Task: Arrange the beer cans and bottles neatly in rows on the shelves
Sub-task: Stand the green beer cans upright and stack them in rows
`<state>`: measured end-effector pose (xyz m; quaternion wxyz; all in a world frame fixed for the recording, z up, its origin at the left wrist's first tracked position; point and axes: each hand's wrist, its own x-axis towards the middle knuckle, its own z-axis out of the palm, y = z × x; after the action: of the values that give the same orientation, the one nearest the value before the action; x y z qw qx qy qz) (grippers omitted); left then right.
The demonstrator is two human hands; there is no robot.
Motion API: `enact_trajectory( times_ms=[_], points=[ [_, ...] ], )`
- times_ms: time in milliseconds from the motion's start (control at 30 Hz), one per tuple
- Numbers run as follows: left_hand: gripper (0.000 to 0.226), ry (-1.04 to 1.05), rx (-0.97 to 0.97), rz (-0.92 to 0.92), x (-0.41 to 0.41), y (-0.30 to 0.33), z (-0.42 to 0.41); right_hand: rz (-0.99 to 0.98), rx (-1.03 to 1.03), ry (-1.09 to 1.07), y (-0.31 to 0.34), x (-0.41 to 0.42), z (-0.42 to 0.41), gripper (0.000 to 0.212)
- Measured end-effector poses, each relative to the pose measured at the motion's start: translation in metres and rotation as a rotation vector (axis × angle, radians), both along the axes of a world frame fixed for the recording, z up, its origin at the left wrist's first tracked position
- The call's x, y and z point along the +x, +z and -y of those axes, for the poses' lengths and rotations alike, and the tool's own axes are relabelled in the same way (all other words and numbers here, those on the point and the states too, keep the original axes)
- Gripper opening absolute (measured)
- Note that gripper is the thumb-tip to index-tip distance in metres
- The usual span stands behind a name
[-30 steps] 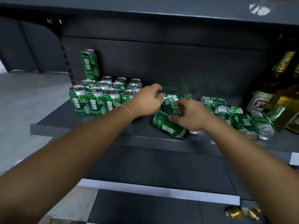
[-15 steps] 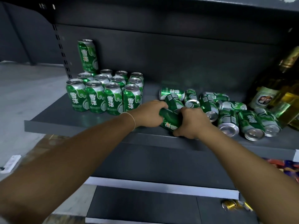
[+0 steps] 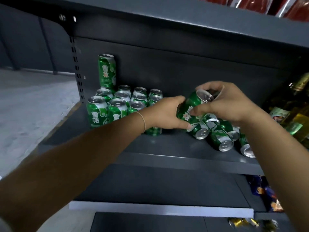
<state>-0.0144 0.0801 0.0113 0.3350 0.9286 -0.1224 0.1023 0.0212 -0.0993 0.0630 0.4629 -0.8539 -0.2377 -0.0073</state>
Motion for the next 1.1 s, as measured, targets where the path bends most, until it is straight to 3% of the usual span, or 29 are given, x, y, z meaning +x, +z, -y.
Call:
enact_trajectory(
  times_ms=[200,367,567,700,800,967,1033,1100],
  points=[
    [0.06,0.051,-0.38,0.066,-0.006,0.005,-0.036,-0.104,0.31,0.113,0.017,-0.004,-0.042,0.07],
    [0.058,0.273,-0.354,0.192,-0.009,0.02,-0.056,-0.118,0.414,0.163,0.021,0.006,-0.075,0.065],
    [0.046,0.476,-0.311,0.246,-0.001,0.03,-0.064,-0.192,0.34,0.182,0.014,0.03,-0.108,0.034],
    [0.041,0.547,-0.284,0.276,0.01,0.027,-0.074,-0.187,0.263,0.248,0.002,0.049,-0.129,0.027],
    [0.042,0.599,-0.286,0.284,0.015,0.02,-0.083,-0.166,0.234,0.291,-0.003,0.059,-0.146,0.033],
    [0.054,0.612,-0.252,0.192,0.02,0.016,-0.115,-0.13,0.249,0.275,-0.01,0.072,-0.179,0.046],
    [0.059,0.634,-0.185,0.103,0.023,0.016,-0.132,-0.106,0.24,0.255,-0.01,0.076,-0.19,0.04],
    [0.052,0.639,-0.193,0.001,0.025,0.016,-0.148,-0.085,0.241,0.218,-0.011,0.08,-0.202,0.043]
  ],
)
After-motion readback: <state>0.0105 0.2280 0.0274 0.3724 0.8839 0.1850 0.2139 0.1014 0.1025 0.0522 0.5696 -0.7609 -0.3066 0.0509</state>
